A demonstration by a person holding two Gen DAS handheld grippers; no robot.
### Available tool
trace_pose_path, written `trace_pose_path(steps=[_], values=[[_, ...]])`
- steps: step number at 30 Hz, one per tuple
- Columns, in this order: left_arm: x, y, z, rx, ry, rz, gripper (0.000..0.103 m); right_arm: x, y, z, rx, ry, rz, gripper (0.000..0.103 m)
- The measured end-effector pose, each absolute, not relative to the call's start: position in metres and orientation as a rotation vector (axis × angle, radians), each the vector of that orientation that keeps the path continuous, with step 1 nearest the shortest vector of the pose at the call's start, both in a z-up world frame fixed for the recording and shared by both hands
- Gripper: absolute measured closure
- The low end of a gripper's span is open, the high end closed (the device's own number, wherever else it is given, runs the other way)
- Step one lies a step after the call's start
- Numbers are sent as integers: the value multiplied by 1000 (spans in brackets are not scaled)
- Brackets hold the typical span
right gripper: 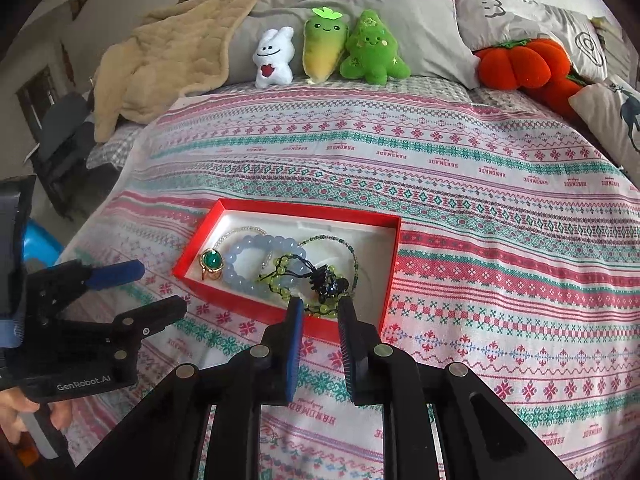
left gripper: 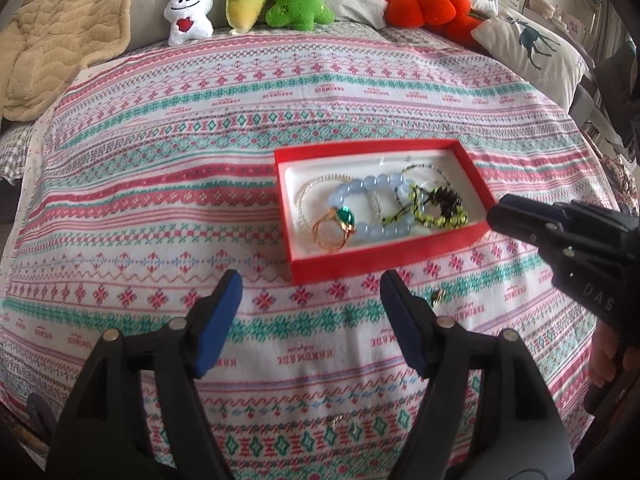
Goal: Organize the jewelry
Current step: 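Move both open tools back to the earrings lying on the cover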
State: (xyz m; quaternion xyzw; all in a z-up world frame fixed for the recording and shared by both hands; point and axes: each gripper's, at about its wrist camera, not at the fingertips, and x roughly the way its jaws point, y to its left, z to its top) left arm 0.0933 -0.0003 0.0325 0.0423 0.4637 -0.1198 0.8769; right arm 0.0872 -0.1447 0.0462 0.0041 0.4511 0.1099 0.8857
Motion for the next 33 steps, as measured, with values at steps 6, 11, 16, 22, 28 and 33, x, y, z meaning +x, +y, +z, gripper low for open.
trace_pose_path(steps=[6,11,16,22,28,33], values=[[81,9,21,108,1034,-261,25,69,-146,44,13,960,244,42],[73,20,9,72,1103,-270,24,52,-143,45,-20,961,254,38],[64,31,4,63,1124,-269,24,38,-141,39,-54,976,258,29],[56,40,0,52,1141,-271,24,26,-131,27,-114,999,281,28],[51,40,-5,55,1171,-274,24,18,-122,8,-150,1055,301,27],[47,35,-11,69,1196,-287,24,16,-111,-7,-191,1096,323,27]])
